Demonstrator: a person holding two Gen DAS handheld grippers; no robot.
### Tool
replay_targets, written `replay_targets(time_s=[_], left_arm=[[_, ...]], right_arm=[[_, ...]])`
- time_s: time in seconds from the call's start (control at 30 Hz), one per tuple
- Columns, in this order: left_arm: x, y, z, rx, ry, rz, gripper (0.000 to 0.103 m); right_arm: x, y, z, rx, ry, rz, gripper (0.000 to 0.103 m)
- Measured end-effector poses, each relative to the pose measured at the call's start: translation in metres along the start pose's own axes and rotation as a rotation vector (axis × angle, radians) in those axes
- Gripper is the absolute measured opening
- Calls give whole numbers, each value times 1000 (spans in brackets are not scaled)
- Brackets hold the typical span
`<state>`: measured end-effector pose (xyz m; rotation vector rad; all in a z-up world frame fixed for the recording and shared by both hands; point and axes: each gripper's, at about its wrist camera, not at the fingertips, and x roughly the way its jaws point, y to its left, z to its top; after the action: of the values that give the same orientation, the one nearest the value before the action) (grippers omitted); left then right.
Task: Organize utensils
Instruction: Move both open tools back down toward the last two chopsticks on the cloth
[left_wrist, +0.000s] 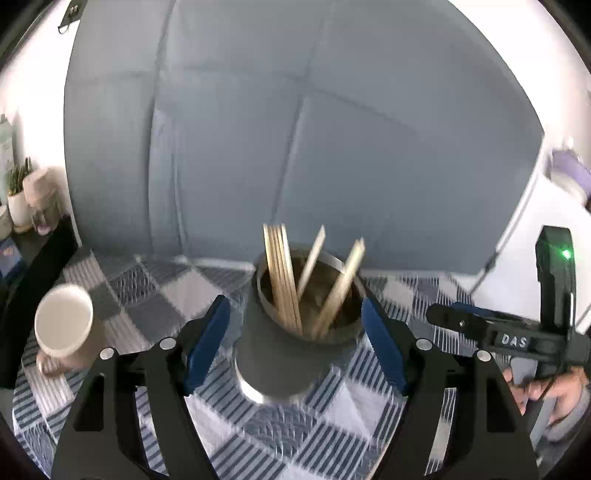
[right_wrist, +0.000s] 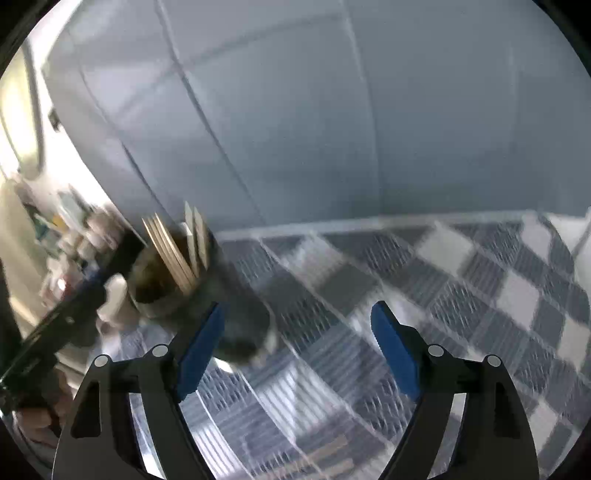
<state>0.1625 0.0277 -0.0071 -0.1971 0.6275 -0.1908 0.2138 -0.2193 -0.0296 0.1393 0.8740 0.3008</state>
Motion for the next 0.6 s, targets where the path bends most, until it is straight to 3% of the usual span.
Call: replay_targets(time_s=[0.3,0.6], left_arm=[[19,-6,-97,33,239,-20,73],[29,-23,-141,113,360,-41,73]], right_arm=[[21,-27,-93,60,234,-110,77],[33,-29,-152,67,377,-172,76]])
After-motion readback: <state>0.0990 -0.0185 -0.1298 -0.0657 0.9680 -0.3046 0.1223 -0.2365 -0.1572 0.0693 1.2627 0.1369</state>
